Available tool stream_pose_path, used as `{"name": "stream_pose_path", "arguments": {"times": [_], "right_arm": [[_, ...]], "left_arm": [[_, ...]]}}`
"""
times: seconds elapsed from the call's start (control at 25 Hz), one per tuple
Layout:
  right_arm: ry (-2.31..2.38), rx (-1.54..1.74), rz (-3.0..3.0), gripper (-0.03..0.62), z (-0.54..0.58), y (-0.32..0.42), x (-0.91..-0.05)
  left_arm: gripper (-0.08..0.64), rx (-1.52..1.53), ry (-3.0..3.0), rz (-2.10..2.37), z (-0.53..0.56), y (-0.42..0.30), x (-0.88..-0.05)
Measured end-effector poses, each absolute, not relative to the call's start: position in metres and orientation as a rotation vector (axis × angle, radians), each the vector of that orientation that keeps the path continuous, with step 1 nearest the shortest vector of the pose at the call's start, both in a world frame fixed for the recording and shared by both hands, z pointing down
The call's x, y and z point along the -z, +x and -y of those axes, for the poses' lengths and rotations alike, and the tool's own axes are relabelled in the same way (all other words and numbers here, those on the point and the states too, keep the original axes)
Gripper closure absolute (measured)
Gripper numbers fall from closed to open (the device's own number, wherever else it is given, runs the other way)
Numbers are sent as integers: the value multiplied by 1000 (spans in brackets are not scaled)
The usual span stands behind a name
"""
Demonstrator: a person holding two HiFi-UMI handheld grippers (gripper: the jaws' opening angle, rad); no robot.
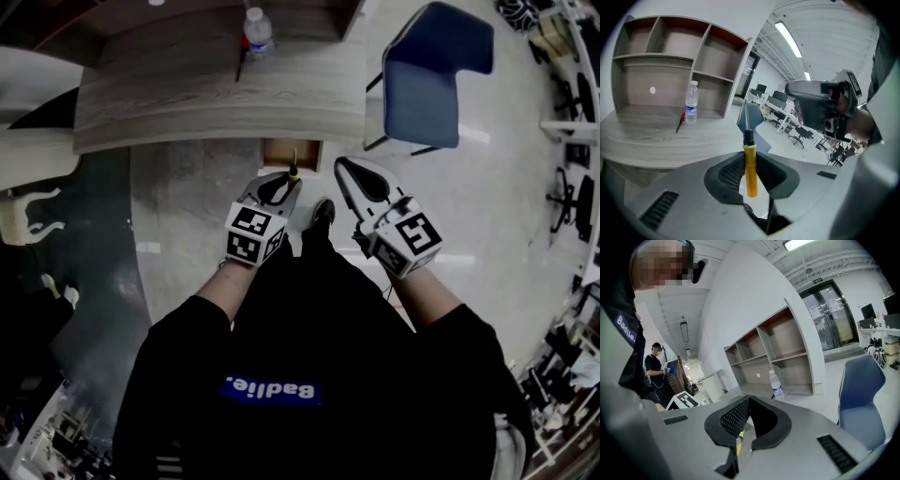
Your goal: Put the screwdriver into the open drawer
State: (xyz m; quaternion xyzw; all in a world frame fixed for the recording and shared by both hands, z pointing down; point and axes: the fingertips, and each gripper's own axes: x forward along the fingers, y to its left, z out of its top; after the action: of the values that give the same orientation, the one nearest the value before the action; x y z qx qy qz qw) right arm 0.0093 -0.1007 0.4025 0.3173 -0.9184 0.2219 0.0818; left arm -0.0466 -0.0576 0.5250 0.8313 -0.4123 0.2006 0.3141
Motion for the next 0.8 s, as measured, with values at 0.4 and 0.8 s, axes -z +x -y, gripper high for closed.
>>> {"name": "stream_pose_path", "arguments": {"times": [0.4, 0.8], "right_arm": [[979, -657, 2733, 563, 102, 15, -409], [1037, -662, 2702, 563, 94, 29, -417]], "left_arm": [[485, -665, 2159, 1041, 52, -45, -571], [485, -821, 2136, 980, 50, -40, -623]]}}
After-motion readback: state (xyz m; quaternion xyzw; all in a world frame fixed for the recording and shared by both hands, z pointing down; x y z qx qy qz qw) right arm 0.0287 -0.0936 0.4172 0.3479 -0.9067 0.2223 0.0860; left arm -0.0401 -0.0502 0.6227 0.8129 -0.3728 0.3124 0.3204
